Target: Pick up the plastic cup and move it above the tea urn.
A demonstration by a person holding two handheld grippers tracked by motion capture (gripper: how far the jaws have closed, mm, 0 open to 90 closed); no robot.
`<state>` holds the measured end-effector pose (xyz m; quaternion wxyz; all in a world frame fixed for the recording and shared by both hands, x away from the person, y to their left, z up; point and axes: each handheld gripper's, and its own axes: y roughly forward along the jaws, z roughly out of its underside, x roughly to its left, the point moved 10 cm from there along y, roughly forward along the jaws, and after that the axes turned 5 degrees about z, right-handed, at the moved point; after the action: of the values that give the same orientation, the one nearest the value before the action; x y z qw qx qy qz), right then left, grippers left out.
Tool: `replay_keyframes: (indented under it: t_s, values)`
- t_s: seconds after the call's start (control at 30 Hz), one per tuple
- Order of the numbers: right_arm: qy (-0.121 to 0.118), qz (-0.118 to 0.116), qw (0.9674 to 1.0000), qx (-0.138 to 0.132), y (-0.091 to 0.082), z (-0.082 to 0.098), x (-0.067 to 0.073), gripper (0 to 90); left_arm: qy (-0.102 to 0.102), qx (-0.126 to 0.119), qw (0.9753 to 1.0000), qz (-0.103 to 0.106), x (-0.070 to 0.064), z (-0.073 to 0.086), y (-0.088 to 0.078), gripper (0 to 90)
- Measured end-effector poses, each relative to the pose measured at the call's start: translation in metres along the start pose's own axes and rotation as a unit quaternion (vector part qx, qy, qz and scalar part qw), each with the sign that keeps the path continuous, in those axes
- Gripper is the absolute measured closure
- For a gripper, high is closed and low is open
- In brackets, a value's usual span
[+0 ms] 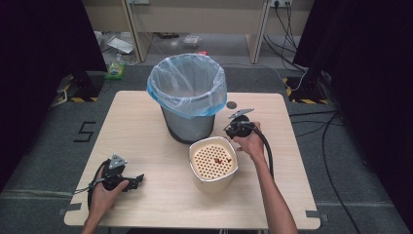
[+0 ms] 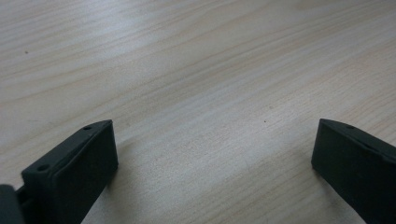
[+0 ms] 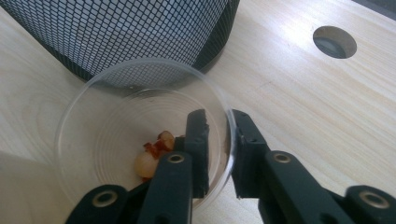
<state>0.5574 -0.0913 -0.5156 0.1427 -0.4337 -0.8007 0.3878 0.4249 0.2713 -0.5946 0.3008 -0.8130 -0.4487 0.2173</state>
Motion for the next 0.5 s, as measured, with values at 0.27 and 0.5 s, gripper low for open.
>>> replay_keyframes:
  t_s: [0.27, 0.5]
  values:
    - [-0.019, 0.010, 0.9992, -0.033, -0.013, -0.006, -0.002, 85.6, 0.000, 0.001, 1.0000, 0.000, 0.000, 0.000, 0.000, 0.0]
    - [-0.025, 0.043, 0.9963, -0.070, -0.035, -0.019, -0.017, 86.0, 0.000, 0.000, 1.0000, 0.000, 0.000, 0.000, 0.000, 0.0]
